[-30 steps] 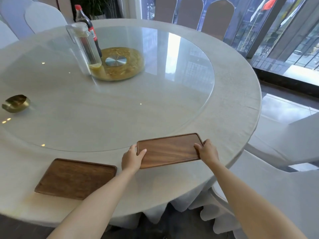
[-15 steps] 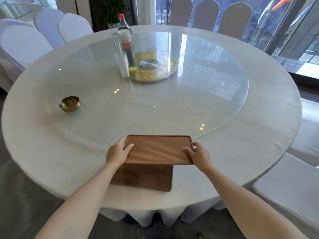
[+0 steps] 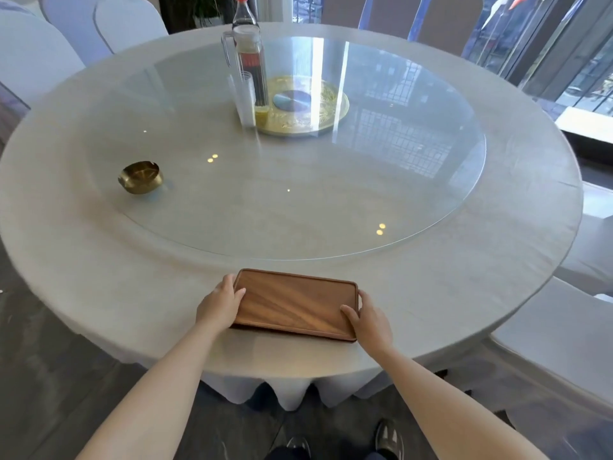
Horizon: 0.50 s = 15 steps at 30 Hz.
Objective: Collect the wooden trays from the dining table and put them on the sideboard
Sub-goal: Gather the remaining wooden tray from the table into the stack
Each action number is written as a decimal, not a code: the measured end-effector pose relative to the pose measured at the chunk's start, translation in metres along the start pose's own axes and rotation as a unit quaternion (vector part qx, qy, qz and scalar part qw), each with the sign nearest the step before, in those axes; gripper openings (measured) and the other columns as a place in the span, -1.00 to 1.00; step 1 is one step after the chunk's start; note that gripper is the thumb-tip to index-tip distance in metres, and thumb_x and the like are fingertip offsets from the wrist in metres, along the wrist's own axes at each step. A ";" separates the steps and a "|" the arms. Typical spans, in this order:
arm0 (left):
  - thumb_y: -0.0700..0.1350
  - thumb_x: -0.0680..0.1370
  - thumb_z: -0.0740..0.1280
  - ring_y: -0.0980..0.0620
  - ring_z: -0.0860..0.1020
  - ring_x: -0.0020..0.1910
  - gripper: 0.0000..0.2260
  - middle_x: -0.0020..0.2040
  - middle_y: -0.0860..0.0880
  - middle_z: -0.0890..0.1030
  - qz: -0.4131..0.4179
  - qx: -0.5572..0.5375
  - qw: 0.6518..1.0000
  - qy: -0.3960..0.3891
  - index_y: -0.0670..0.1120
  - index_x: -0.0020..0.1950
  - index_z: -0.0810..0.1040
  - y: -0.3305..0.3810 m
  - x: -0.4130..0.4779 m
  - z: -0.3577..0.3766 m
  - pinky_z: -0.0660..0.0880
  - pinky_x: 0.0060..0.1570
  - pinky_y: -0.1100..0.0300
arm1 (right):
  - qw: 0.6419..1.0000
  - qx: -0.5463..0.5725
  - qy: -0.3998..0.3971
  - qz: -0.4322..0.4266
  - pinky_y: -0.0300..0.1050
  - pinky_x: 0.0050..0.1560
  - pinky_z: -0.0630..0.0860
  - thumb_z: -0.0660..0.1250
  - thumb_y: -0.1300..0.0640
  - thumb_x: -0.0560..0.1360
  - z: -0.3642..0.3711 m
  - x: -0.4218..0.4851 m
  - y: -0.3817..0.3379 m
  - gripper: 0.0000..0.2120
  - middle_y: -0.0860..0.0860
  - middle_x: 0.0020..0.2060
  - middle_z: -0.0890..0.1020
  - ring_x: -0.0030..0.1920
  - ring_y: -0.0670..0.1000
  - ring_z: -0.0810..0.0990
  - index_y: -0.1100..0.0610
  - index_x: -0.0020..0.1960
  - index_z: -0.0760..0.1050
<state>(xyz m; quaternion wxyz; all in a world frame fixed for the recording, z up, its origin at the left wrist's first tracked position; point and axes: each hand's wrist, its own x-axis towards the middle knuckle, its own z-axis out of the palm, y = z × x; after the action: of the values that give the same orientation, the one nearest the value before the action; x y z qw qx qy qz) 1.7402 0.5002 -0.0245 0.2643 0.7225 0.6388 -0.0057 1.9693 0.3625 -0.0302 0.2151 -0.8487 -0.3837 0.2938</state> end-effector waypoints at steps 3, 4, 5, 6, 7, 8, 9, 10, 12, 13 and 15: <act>-0.01 0.62 0.08 -0.25 0.45 0.27 -0.60 0.40 -0.20 0.38 0.008 0.012 1.000 -0.008 -0.18 0.40 0.23 -0.001 0.001 0.002 0.41 0.15 -0.03 | 1.000 -0.016 0.006 -0.005 0.08 0.05 0.52 0.15 -0.09 0.55 0.004 -0.004 0.000 -0.48 0.19 0.09 0.61 0.07 0.21 0.58 0.09 0.43 0.18; -0.01 0.62 0.08 -0.25 0.45 0.27 -0.60 0.40 -0.20 0.38 0.010 0.016 1.000 -0.014 -0.18 0.40 0.22 -0.002 0.001 0.002 0.41 0.14 -0.03 | 1.000 -0.025 0.006 -0.006 0.07 0.05 0.52 0.15 -0.09 0.55 0.003 -0.004 0.000 -0.48 0.18 0.10 0.61 0.07 0.21 0.58 0.09 0.44 0.17; -0.01 0.62 0.07 -0.25 0.45 0.27 -0.59 0.40 -0.20 0.38 0.010 0.020 1.000 -0.020 -0.18 0.40 0.22 -0.001 0.001 0.003 0.42 0.14 -0.03 | 0.999 -0.037 0.006 -0.007 0.06 0.04 0.51 0.14 -0.09 0.55 0.003 -0.004 -0.001 -0.47 0.18 0.11 0.60 0.08 0.21 0.58 0.08 0.45 0.15; -0.01 0.62 0.07 -0.25 0.45 0.27 -0.59 0.39 -0.20 0.38 0.010 0.023 0.999 -0.025 -0.19 0.40 0.22 -0.002 0.001 0.004 0.42 0.14 -0.03 | 0.999 -0.051 0.006 -0.008 0.04 0.03 0.49 0.13 -0.09 0.55 0.002 -0.004 0.000 -0.47 0.18 0.11 0.60 0.08 0.22 0.57 0.07 0.45 0.14; 0.00 0.62 0.06 -0.24 0.45 0.27 -0.60 0.39 -0.20 0.38 0.009 0.023 0.999 -0.028 -0.19 0.39 0.22 -0.002 0.001 0.005 0.42 0.14 -0.03 | 0.998 -0.064 0.004 -0.010 0.01 0.00 0.48 0.13 -0.09 0.56 0.001 -0.004 0.000 -0.47 0.17 0.10 0.60 0.08 0.21 0.57 0.07 0.45 0.13; 0.00 0.62 0.06 -0.24 0.45 0.27 -0.60 0.39 -0.20 0.39 0.008 0.022 0.999 -0.031 -0.19 0.39 0.22 -0.003 0.001 0.006 0.42 0.15 -0.03 | 0.997 -0.075 0.003 -0.012 -0.02 -0.04 0.47 0.13 -0.09 0.56 0.000 -0.004 0.000 -0.47 0.17 0.09 0.61 0.08 0.21 0.58 0.06 0.46 0.12; 0.00 0.62 0.06 -0.24 0.45 0.27 -0.59 0.39 -0.20 0.39 0.006 0.018 0.999 -0.033 -0.19 0.39 0.21 -0.004 0.002 0.006 0.42 0.15 -0.03 | 0.997 -0.082 0.000 -0.012 -0.03 -0.06 0.45 0.13 -0.08 0.56 0.000 -0.004 0.001 -0.48 0.16 0.09 0.61 0.08 0.20 0.58 0.06 0.46 0.12; 0.00 0.62 0.06 -0.24 0.45 0.28 -0.59 0.39 -0.20 0.38 0.005 0.012 0.999 -0.035 -0.18 0.40 0.21 -0.005 0.002 0.006 0.42 0.16 -0.04 | 0.996 -0.084 -0.003 -0.012 -0.03 -0.06 0.46 0.13 -0.08 0.56 -0.001 -0.004 0.001 -0.48 0.16 0.08 0.61 0.07 0.20 0.58 0.05 0.45 0.13; 0.01 0.62 0.06 -0.24 0.44 0.29 -0.58 0.40 -0.20 0.37 -0.001 -0.005 0.999 -0.040 -0.17 0.41 0.19 -0.006 0.002 0.007 0.41 0.20 -0.05 | 0.997 -0.073 -0.007 -0.006 0.00 -0.02 0.48 0.13 -0.09 0.55 0.000 -0.004 0.002 -0.49 0.15 0.09 0.61 0.08 0.19 0.58 0.04 0.45 0.14; 0.01 0.62 0.05 -0.23 0.43 0.31 -0.57 0.42 -0.20 0.36 -0.007 -0.014 0.999 -0.044 -0.17 0.43 0.17 -0.006 0.002 0.006 0.40 0.22 -0.05 | 0.998 -0.063 -0.010 0.001 0.01 0.00 0.48 0.13 -0.10 0.55 -0.001 -0.004 0.002 -0.49 0.15 0.09 0.61 0.09 0.19 0.57 0.04 0.44 0.16; 0.02 0.62 0.04 -0.22 0.40 0.35 -0.54 0.44 -0.21 0.33 -0.023 -0.034 0.998 -0.053 -0.18 0.45 0.12 -0.006 0.001 0.006 0.37 0.26 -0.04 | 0.999 -0.045 -0.019 0.014 0.03 0.06 0.49 0.12 -0.12 0.55 -0.001 -0.005 0.002 -0.49 0.16 0.12 0.59 0.12 0.18 0.55 0.04 0.44 0.17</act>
<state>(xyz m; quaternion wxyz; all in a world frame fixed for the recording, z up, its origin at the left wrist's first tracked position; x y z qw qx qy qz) 1.7369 0.4993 -0.0323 0.3220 0.6966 0.6405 -0.0283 1.9678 0.3574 -0.0291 0.1656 -0.8570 -0.3888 0.2950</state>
